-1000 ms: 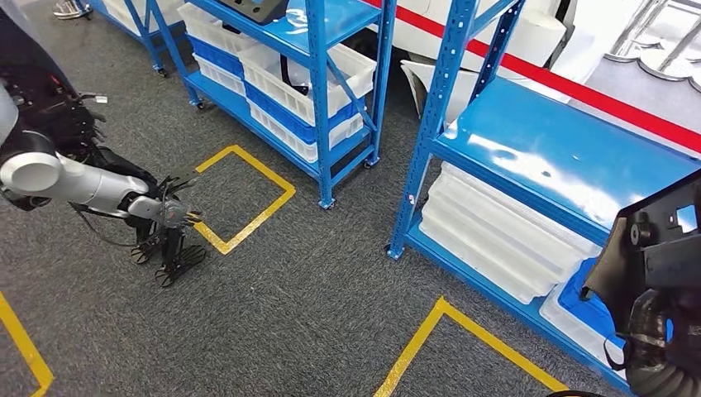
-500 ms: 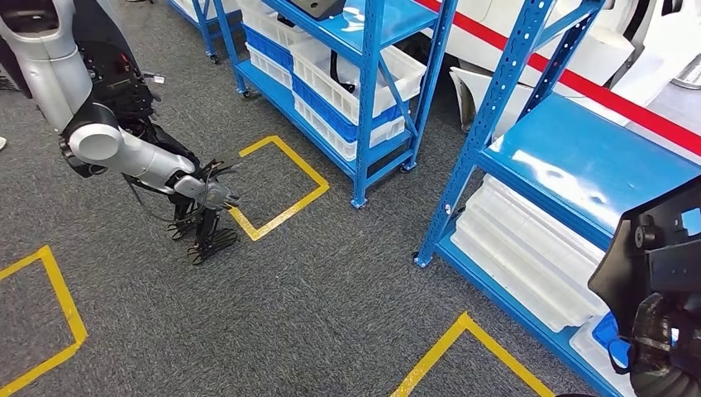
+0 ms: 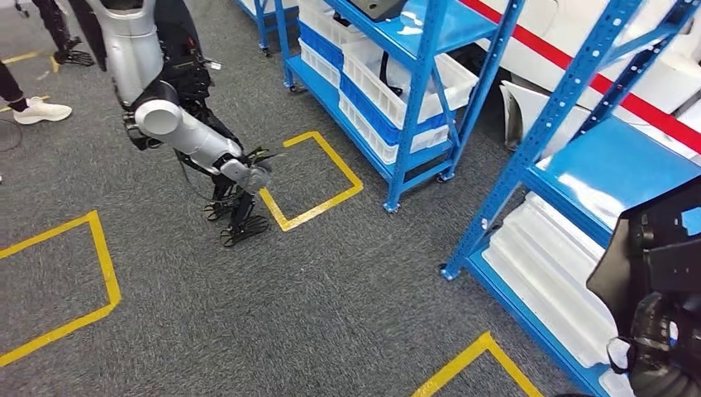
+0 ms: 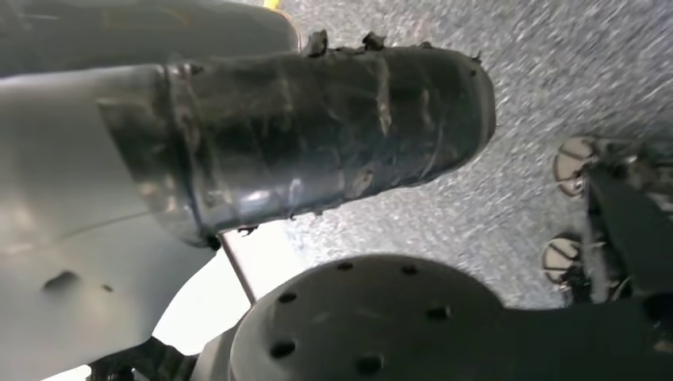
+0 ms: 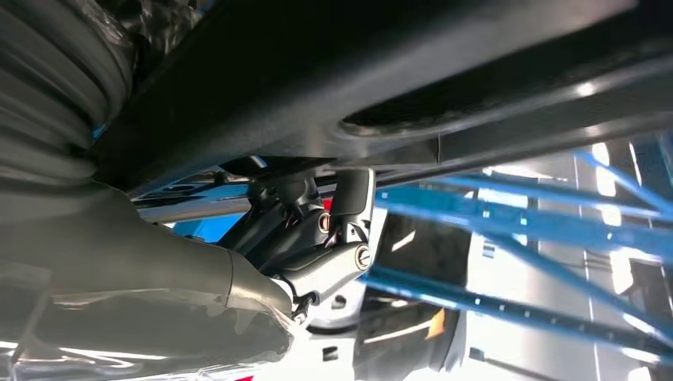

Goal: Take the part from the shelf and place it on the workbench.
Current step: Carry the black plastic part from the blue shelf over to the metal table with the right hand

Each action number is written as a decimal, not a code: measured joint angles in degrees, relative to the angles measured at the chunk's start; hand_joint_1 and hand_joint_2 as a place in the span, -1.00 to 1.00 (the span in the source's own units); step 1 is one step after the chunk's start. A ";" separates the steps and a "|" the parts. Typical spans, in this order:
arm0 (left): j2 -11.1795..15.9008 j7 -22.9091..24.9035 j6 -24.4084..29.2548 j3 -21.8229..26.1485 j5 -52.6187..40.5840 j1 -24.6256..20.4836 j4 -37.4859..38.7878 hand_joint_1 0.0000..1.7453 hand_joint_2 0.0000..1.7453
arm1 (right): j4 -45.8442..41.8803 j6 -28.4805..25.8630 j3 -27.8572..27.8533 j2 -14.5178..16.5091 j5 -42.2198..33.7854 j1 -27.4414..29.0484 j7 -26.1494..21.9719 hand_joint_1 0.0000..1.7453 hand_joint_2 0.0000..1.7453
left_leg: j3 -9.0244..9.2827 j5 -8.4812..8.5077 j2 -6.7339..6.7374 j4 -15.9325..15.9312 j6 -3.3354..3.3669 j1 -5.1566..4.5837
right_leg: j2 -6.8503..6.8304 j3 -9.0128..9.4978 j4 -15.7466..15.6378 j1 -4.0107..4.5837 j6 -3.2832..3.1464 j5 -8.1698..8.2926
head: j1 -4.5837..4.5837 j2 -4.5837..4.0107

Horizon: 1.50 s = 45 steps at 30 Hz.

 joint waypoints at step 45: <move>-1.63 -0.03 0.24 0.00 -0.32 -0.11 0.00 -1.00 -1.00 | 0.15 0.95 0.40 -0.13 -0.96 -0.46 -0.50 1.00 1.00 | -2.29 2.19 -8.56 0.17 0.99 0.22 | 9.26 -0.30 0.59 0.19 -1.40 -0.45 | 0.69 -0.01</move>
